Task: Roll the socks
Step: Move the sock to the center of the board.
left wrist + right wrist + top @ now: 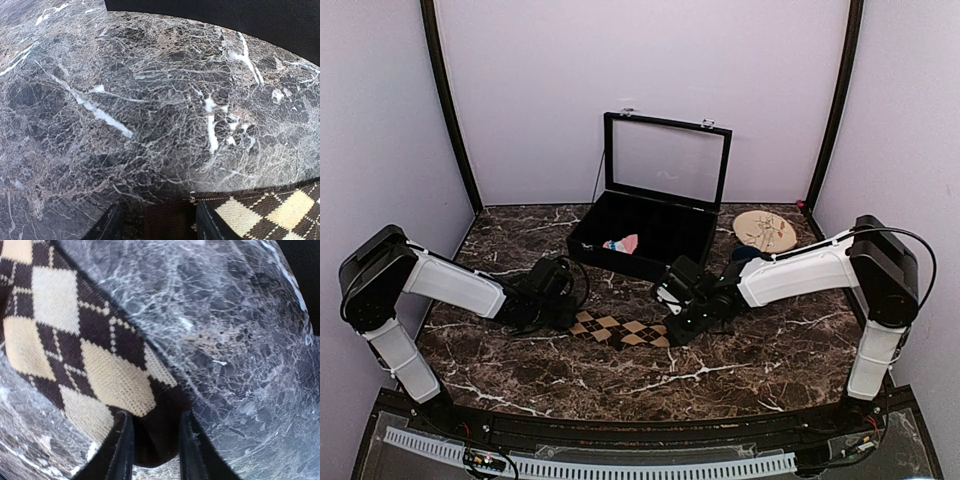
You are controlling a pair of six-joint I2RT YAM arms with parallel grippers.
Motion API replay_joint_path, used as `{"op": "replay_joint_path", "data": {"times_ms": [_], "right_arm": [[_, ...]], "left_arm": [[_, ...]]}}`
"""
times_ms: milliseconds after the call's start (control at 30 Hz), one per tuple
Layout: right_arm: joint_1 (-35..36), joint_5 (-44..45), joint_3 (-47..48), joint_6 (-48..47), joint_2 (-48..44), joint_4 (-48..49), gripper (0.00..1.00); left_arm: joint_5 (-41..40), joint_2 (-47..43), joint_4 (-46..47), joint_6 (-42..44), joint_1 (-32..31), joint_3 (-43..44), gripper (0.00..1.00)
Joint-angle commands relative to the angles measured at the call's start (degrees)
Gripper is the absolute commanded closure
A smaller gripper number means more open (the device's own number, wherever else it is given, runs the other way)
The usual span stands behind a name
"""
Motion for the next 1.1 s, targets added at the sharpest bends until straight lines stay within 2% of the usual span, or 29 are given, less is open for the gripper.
{"op": "replay_joint_path", "data": {"times_ms": [0, 300, 633, 1067], "right_arm": [[-0.10, -0.85, 1.14, 1.44, -3.90, -0.76, 0.65], [-0.13, -1.50, -3.68, 11.92, -9.88, 2.66, 0.58], [-0.20, -1.32, -10.62, 23.35, -10.98, 8.43, 0.54], [-1.62, -3.55, -15.54, 30.91, -10.58, 15.71, 0.54]], "left_arm": [[0.09, -1.34, -2.02, -0.27, -0.29, -0.73, 0.49], [0.02, -1.83, -1.76, 0.85, -0.32, -0.27, 0.49], [0.57, -1.74, -1.23, 1.55, -0.31, -0.54, 0.49], [0.65, -2.01, -0.79, 2.10, -0.30, -0.98, 0.49]]}}
